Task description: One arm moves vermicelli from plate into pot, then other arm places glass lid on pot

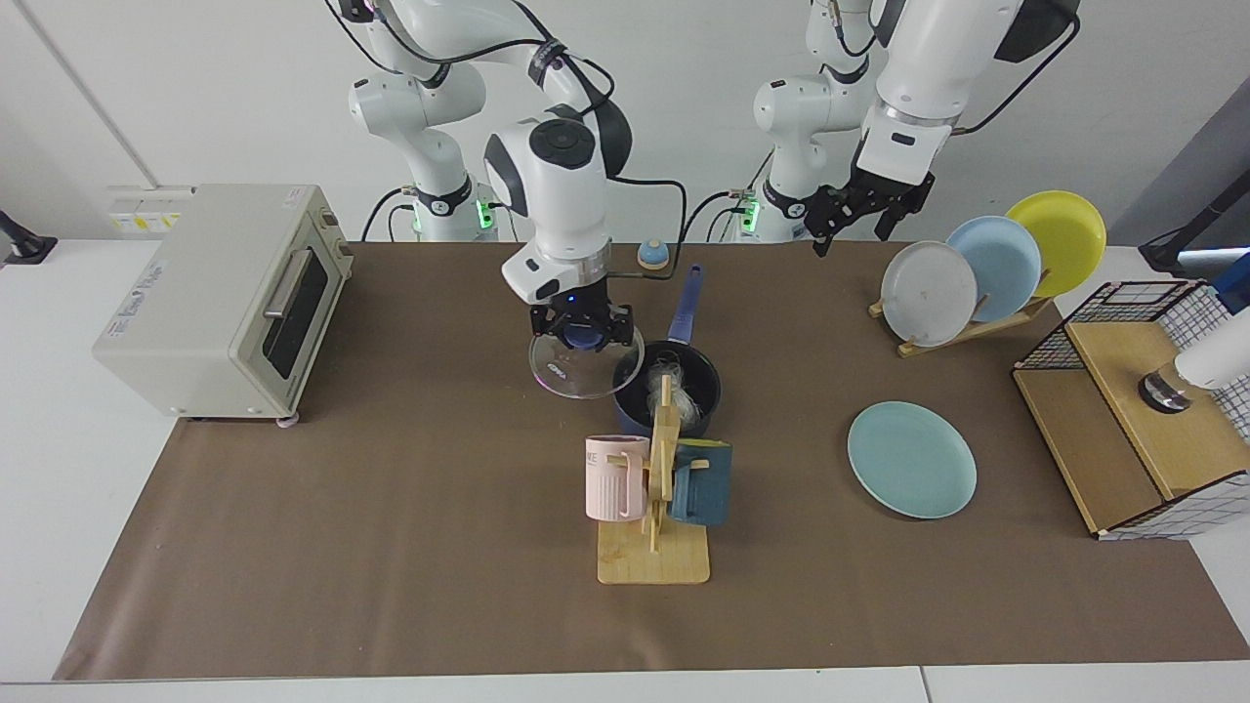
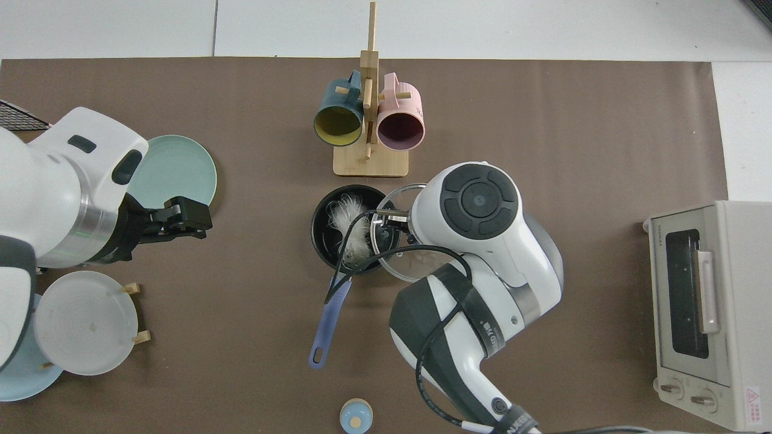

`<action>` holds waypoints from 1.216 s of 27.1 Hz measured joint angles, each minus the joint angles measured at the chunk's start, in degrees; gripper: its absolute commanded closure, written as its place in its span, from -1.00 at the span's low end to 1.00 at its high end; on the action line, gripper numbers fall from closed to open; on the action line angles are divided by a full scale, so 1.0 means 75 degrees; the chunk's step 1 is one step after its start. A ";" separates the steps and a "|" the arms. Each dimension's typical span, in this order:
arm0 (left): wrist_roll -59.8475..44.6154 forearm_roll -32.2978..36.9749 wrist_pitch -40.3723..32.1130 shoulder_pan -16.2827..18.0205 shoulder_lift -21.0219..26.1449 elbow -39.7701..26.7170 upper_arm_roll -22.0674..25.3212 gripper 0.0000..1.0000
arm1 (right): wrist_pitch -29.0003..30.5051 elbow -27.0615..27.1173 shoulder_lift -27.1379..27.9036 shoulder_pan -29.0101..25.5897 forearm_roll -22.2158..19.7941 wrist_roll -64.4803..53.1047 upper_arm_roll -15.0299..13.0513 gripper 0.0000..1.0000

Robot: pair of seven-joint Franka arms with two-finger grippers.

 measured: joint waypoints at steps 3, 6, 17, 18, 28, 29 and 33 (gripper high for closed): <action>0.0391 0.0000 -0.0035 0.0191 -0.0086 0.0002 0.0070 -1.00 | -0.0485 0.0740 0.0458 0.0359 -0.0054 0.0506 -0.0026 1.00; 0.1025 -0.0002 -0.0035 0.0494 -0.0081 0.0002 0.0133 -1.00 | -0.0781 0.1502 0.0971 0.0621 -0.0154 0.0964 -0.0043 1.00; 0.2739 -0.0019 -0.0022 0.1079 -0.0055 -0.0007 0.0364 -1.00 | -0.0835 0.2803 0.2212 0.1266 -0.0394 0.1816 -0.0236 1.00; 0.2791 -0.0053 0.0004 0.1069 -0.0042 -0.0011 0.0447 -1.00 | -0.0829 0.2865 0.2273 0.1306 -0.0414 0.1853 -0.0259 1.00; 0.3043 -0.0278 0.0326 -0.0129 0.0172 -0.0053 0.1984 -1.00 | -0.0742 0.3053 0.2542 0.1372 -0.0441 0.1893 -0.0352 1.00; 0.3043 -0.0278 0.0328 -0.0150 0.0179 -0.0061 0.2006 -1.00 | -0.0733 0.3053 0.2563 0.1372 -0.0441 0.1893 -0.0353 1.00; 0.3200 -0.0273 0.0337 -0.0192 0.0196 -0.0137 0.2050 -1.00 | -0.0620 0.3051 0.2654 0.1372 -0.0440 0.1893 -0.0353 1.00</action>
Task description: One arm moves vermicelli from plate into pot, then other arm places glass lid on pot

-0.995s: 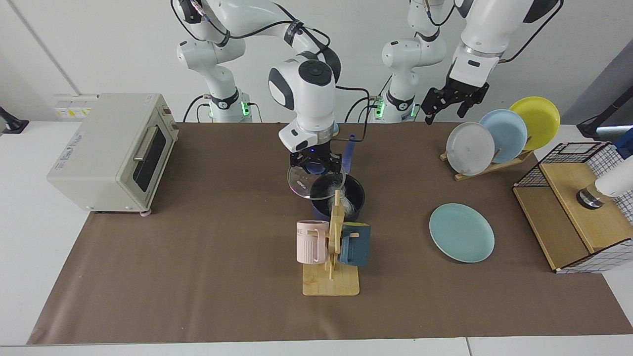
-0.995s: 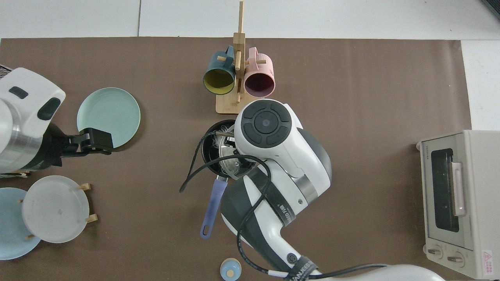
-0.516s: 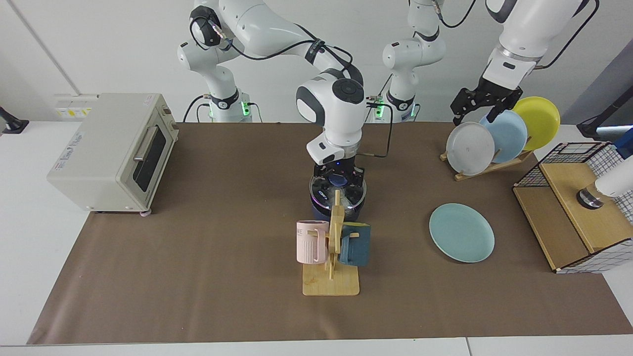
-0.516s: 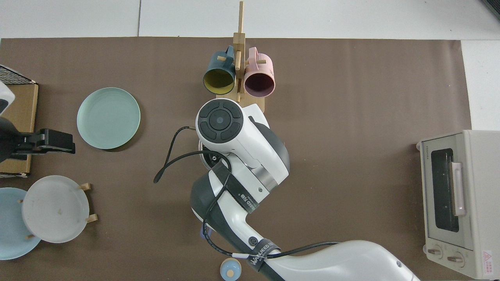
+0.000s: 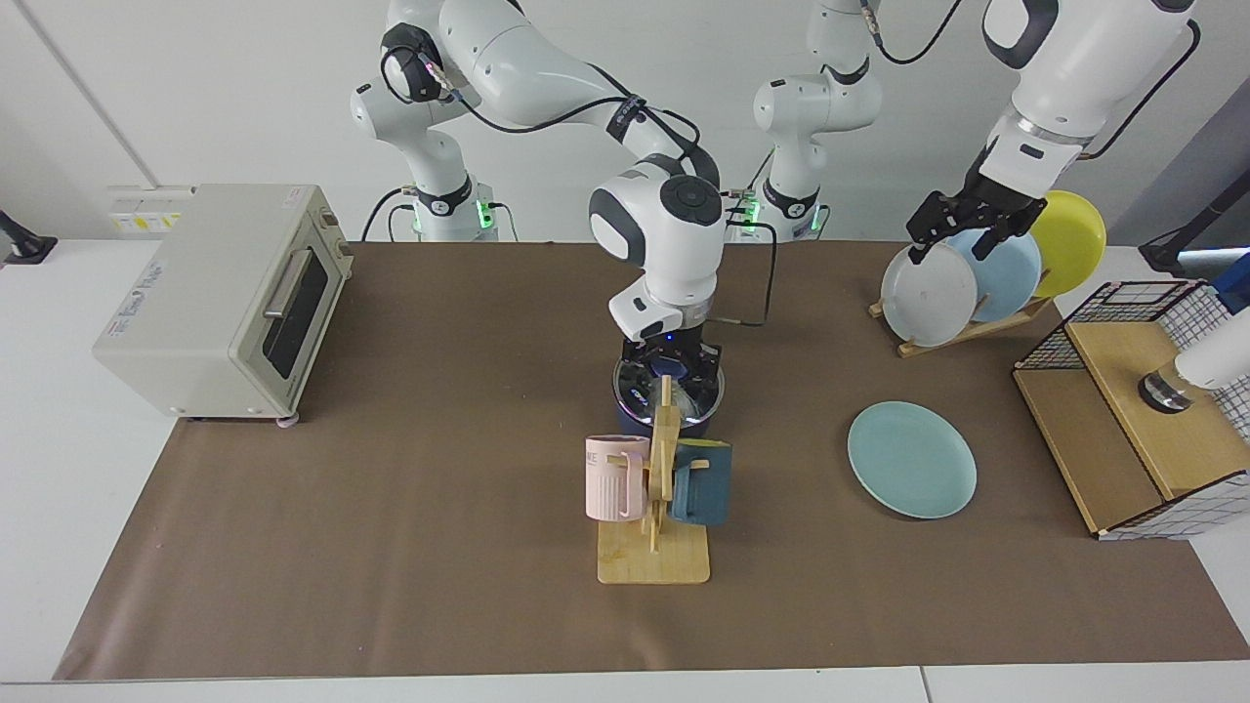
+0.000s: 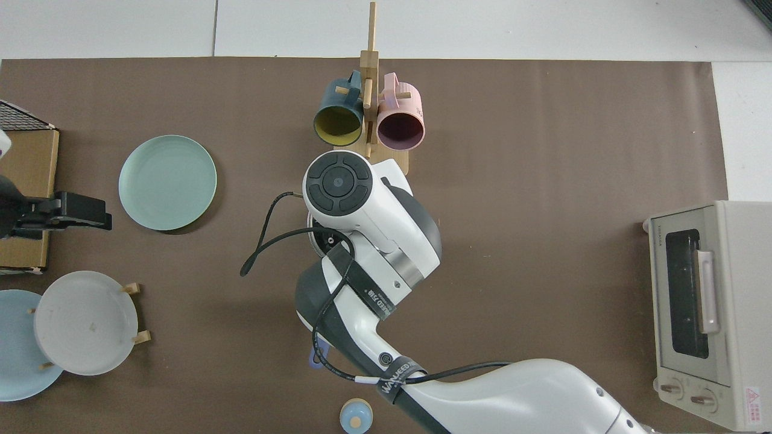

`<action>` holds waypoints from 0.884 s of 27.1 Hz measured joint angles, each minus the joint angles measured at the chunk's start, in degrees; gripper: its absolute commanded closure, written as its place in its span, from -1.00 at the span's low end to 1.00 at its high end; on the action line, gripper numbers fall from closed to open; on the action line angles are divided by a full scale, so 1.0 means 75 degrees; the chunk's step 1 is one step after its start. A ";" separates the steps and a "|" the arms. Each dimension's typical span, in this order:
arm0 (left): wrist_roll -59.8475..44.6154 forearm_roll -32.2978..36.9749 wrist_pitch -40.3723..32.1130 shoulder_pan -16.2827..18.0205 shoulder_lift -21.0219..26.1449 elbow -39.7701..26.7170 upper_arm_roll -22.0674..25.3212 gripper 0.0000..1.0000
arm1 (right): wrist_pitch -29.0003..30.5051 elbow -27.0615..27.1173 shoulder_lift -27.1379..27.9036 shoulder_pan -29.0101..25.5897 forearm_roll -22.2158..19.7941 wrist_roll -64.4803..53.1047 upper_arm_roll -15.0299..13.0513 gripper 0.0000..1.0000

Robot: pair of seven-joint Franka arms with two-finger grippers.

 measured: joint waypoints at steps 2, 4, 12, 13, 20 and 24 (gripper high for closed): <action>0.0198 0.0046 0.0027 -0.0007 0.0009 -0.0058 0.0001 -1.00 | 0.0118 -0.0016 0.0039 -0.0001 0.0002 0.0000 0.0000 1.00; 0.0372 0.0109 0.0092 -0.0007 0.0022 -0.0128 0.0008 -1.00 | 0.0184 -0.0037 0.0068 -0.0004 0.0004 0.0001 -0.0005 1.00; 0.0573 0.0130 0.0299 -0.0031 0.0051 -0.0204 0.0000 -1.00 | 0.0188 -0.0064 0.0077 -0.0005 0.0008 0.0001 -0.0010 1.00; 0.0574 0.0130 0.0305 -0.0035 0.0049 -0.0202 -0.0009 -1.00 | 0.0187 -0.0066 0.0075 -0.0006 0.0011 0.0001 -0.0010 1.00; 0.0574 0.0142 0.0309 -0.0033 0.0038 -0.0200 0.0013 -1.00 | 0.0171 -0.0082 0.0054 -0.0054 0.0250 0.0004 -0.0015 1.00; 0.0575 0.0143 0.0308 -0.0033 0.0033 -0.0200 0.0005 -1.00 | 0.0094 -0.0122 0.0034 -0.0068 0.0324 0.0004 -0.0014 1.00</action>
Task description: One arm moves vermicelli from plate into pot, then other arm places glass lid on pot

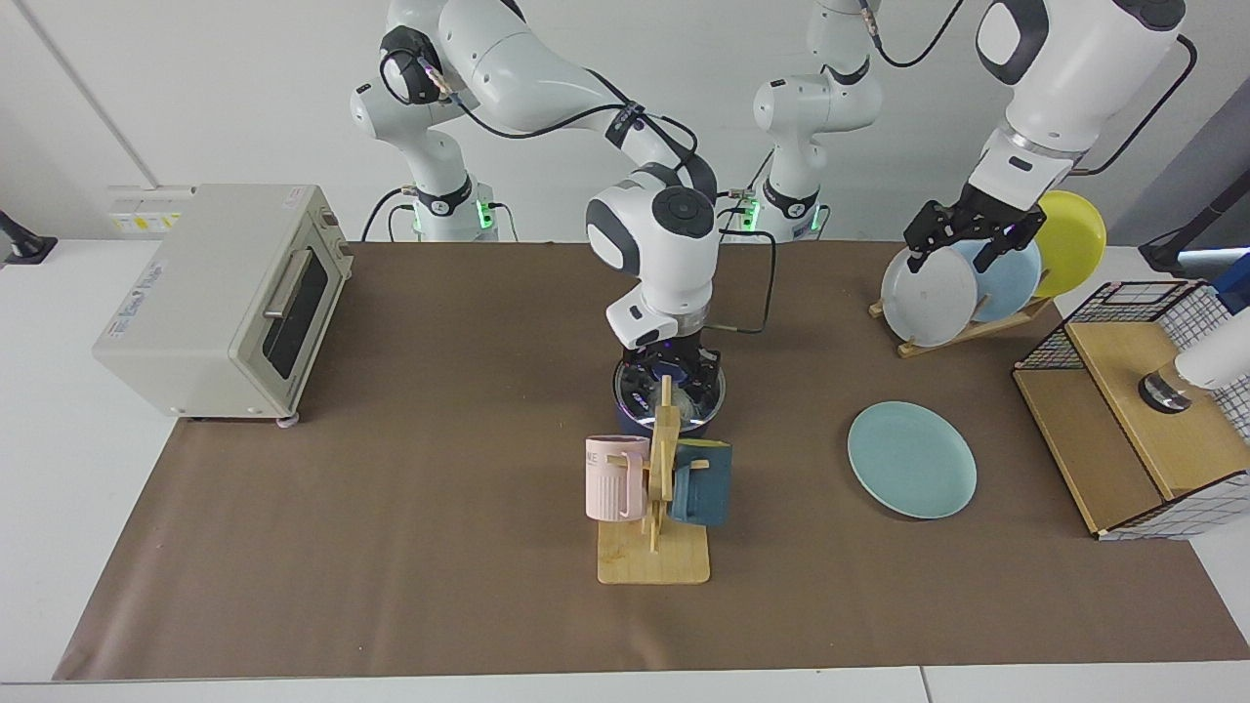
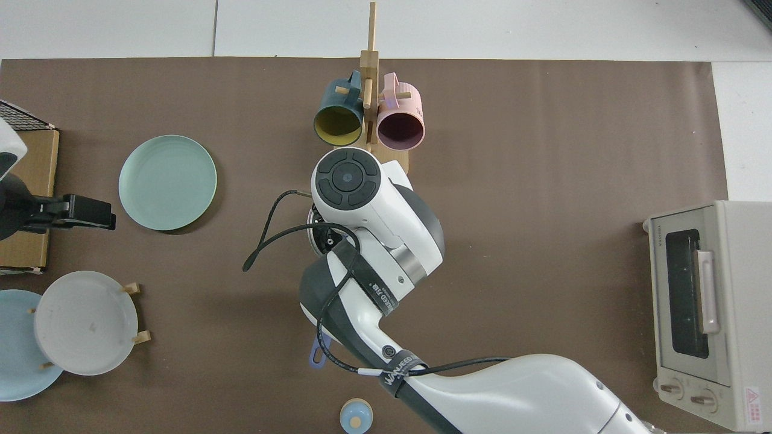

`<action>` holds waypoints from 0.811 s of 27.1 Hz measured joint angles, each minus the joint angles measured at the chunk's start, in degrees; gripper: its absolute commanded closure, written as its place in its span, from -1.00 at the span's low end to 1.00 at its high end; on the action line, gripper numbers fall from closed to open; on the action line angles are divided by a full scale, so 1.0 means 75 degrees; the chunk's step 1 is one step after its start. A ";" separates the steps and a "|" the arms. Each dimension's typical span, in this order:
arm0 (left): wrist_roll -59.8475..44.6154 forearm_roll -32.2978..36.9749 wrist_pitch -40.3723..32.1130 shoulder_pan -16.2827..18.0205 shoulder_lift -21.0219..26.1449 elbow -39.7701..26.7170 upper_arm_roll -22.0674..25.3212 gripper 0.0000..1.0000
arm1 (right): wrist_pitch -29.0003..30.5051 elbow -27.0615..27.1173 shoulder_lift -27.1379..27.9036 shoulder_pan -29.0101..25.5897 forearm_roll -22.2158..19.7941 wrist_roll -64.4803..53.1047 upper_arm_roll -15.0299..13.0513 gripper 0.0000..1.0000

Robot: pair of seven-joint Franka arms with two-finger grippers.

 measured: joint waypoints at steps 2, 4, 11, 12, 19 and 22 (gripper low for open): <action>0.0002 0.0000 0.0000 -0.0005 -0.0003 0.0000 -0.0012 -1.00 | -0.0030 -0.0037 -0.0006 -0.0003 0.0002 0.0000 0.0000 1.00; 0.0002 0.0000 -0.0001 -0.0012 -0.0006 0.0000 -0.0021 -1.00 | -0.0039 -0.0052 -0.0017 -0.0002 0.0003 0.0000 0.0005 1.00; 0.0002 0.0000 -0.0002 -0.0036 -0.0011 0.0000 -0.0024 -1.00 | -0.0044 -0.0098 -0.0043 -0.0002 0.0005 0.0000 0.0011 1.00; 0.0002 0.0000 -0.0002 -0.0036 -0.0012 0.0000 -0.0023 -1.00 | -0.0044 -0.0100 -0.0044 -0.0002 0.0005 0.0000 0.0012 1.00; 0.0002 0.0001 -0.0002 -0.0036 -0.0014 0.0000 -0.0016 -1.00 | -0.0043 -0.0102 -0.0045 -0.0002 0.0006 0.0000 0.0012 -0.99; 0.0002 0.0004 -0.0002 -0.0036 -0.0014 0.0000 -0.0010 -1.00 | -0.0043 -0.0104 -0.0045 -0.0002 0.0009 0.0000 0.0012 -1.00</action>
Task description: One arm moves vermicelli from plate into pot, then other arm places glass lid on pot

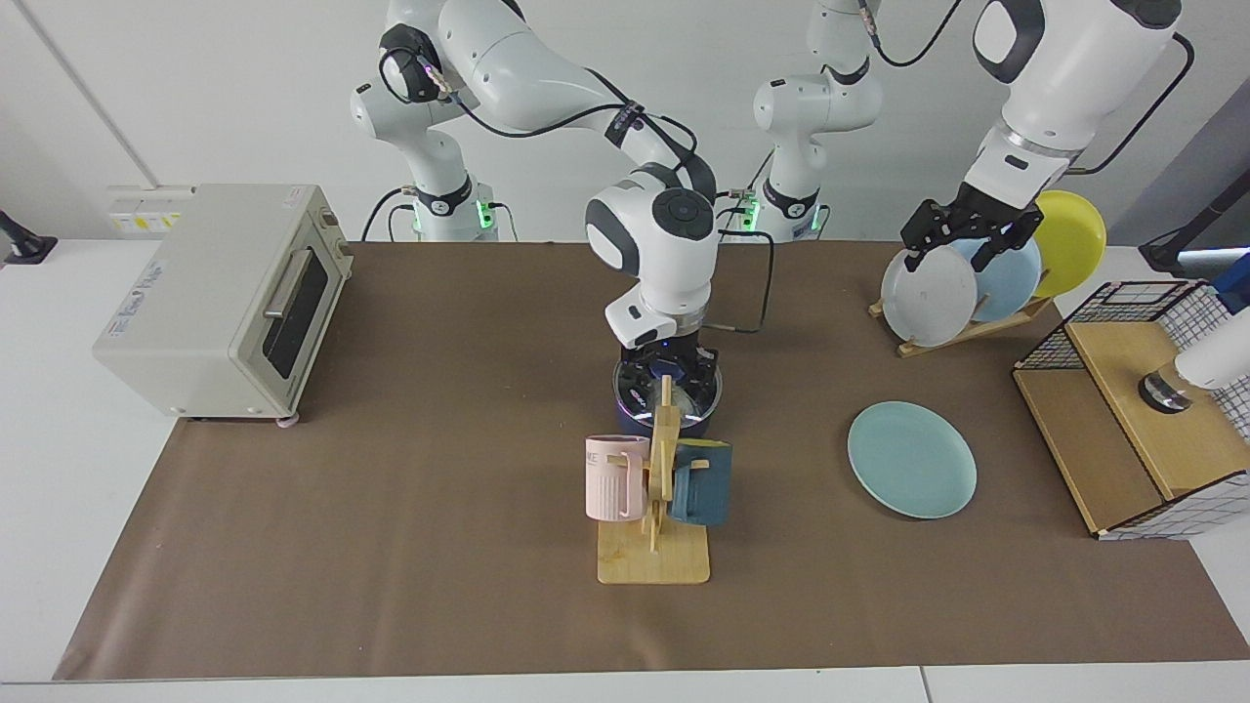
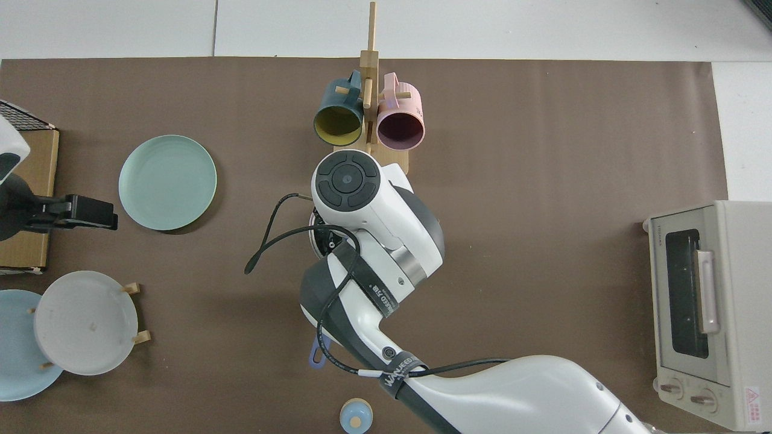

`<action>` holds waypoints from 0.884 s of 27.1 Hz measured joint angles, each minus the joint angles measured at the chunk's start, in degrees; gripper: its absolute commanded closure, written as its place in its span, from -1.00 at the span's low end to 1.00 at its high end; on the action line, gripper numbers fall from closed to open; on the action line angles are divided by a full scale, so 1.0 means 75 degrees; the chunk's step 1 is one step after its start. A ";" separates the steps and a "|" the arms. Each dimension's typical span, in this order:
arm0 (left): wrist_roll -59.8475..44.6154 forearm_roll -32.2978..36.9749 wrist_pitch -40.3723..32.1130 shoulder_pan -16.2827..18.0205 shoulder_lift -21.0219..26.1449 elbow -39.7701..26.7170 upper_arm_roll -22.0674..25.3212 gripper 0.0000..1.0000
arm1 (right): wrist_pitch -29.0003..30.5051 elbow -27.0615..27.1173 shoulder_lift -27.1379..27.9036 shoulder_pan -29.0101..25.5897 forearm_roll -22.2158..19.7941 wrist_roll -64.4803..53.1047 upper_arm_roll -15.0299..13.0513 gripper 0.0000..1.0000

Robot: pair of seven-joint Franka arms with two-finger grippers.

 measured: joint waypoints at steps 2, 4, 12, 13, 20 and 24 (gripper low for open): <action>0.0000 0.0001 0.0000 0.0000 -0.0002 0.0000 0.0008 -1.00 | 0.0000 -0.0005 0.0001 0.0001 0.0002 0.0000 0.0001 -1.00; 0.0000 0.0003 0.0000 0.0000 -0.0006 0.0000 0.0014 -1.00 | -0.0001 -0.0006 -0.0004 0.0001 0.0002 0.0000 0.0000 -1.00; 0.0000 0.0007 0.0000 0.0000 -0.0011 0.0001 0.0017 -1.00 | -0.0548 0.0077 -0.0320 0.0001 -0.0001 0.0000 0.0006 -1.00; 0.0000 0.0007 0.0000 0.0000 -0.0011 0.0001 0.0017 -1.00 | -0.0629 0.0089 -0.0416 -0.0001 -0.0001 0.0000 0.0006 -1.00; 0.0000 0.0009 0.0000 0.0000 -0.0011 0.0001 0.0017 -1.00 | -0.0904 0.0099 -0.1211 -0.0154 -0.0002 -0.0076 -0.0017 -1.00; 0.0000 0.0010 0.0000 0.0000 -0.0011 0.0001 0.0017 -1.00 | -0.1170 0.0048 -0.1549 -0.0556 -0.0002 -0.0694 -0.0030 -1.00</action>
